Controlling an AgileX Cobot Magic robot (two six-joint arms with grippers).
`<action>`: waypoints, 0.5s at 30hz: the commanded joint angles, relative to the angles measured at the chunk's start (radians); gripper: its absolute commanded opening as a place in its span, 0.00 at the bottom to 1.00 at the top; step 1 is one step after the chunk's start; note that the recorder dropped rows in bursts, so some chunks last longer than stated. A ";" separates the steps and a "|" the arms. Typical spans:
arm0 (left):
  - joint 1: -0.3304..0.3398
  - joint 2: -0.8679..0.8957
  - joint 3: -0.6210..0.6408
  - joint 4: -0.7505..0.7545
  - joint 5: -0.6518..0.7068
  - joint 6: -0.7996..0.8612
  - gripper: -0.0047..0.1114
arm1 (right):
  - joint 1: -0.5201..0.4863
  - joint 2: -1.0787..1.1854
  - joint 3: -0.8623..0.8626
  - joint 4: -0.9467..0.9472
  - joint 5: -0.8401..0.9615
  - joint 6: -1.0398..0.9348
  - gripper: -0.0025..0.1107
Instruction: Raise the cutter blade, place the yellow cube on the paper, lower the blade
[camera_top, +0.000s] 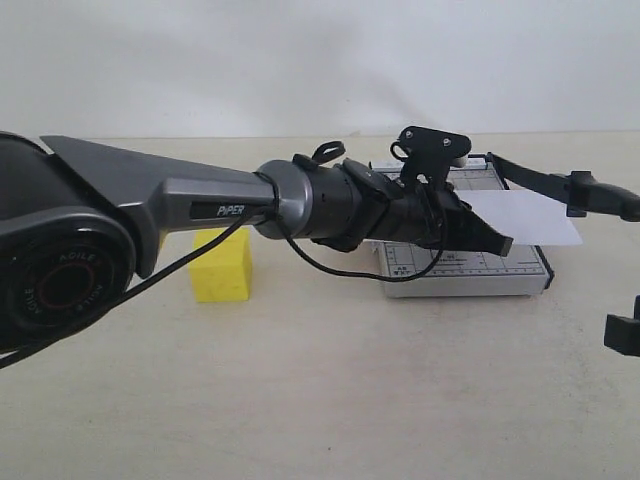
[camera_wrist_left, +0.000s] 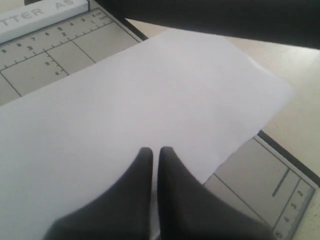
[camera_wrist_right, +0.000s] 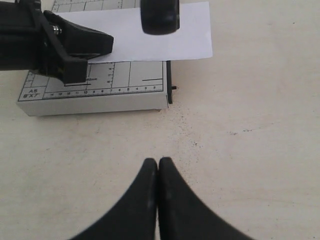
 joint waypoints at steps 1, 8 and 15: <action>-0.003 -0.028 -0.024 -0.012 0.004 -0.007 0.08 | -0.001 -0.005 -0.007 -0.003 -0.012 -0.003 0.02; -0.003 -0.120 -0.005 -0.012 -0.030 -0.064 0.08 | -0.001 -0.005 -0.007 -0.003 -0.012 -0.005 0.02; -0.041 -0.347 0.313 -0.005 -0.378 -0.138 0.08 | -0.001 -0.005 -0.007 -0.003 -0.006 -0.005 0.02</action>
